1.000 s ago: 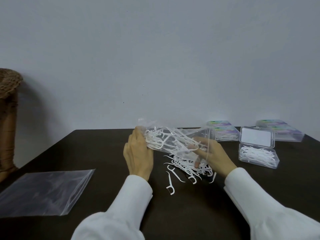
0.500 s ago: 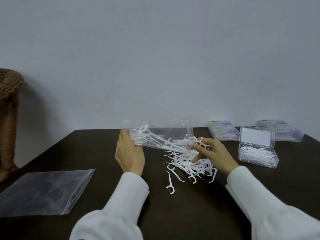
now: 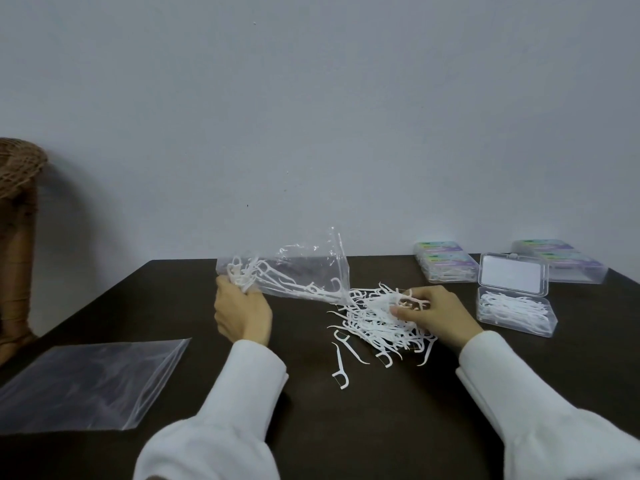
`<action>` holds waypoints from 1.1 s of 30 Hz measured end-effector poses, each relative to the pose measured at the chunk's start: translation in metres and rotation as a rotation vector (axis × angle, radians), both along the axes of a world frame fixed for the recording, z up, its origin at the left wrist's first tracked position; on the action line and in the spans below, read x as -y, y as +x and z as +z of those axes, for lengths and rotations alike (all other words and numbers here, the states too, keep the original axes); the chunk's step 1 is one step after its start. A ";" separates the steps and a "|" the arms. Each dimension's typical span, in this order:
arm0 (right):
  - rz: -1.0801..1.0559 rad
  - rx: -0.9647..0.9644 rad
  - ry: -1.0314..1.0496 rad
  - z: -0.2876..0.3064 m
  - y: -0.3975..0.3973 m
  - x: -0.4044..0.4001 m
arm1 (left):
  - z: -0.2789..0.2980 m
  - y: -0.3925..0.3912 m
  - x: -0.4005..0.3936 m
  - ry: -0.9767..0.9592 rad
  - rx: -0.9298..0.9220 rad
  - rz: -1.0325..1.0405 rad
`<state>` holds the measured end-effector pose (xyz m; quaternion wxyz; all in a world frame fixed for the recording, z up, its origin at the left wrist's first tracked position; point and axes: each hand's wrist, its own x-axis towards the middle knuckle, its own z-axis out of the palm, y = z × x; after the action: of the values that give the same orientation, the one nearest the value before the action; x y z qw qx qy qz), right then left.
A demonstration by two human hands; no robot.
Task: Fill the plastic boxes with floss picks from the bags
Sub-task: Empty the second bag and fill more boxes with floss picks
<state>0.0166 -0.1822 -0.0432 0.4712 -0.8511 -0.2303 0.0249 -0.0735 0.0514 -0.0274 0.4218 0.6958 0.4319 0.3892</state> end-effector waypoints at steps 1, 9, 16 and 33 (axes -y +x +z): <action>0.012 0.014 -0.032 0.000 0.000 -0.001 | 0.000 0.000 0.001 -0.001 -0.009 -0.005; 0.056 0.116 -0.163 0.005 -0.004 -0.001 | -0.004 0.004 0.008 0.019 -0.093 -0.083; 0.055 0.205 -0.048 0.011 -0.016 -0.009 | -0.009 0.008 0.016 0.062 -0.113 -0.138; -0.089 -0.375 0.661 0.005 -0.003 -0.007 | -0.007 0.016 0.016 -0.038 0.269 -0.484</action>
<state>0.0138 -0.1748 -0.0383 0.7549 -0.6430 -0.0983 0.0841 -0.0580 0.0351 -0.0341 0.5691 0.7126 0.2003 0.3580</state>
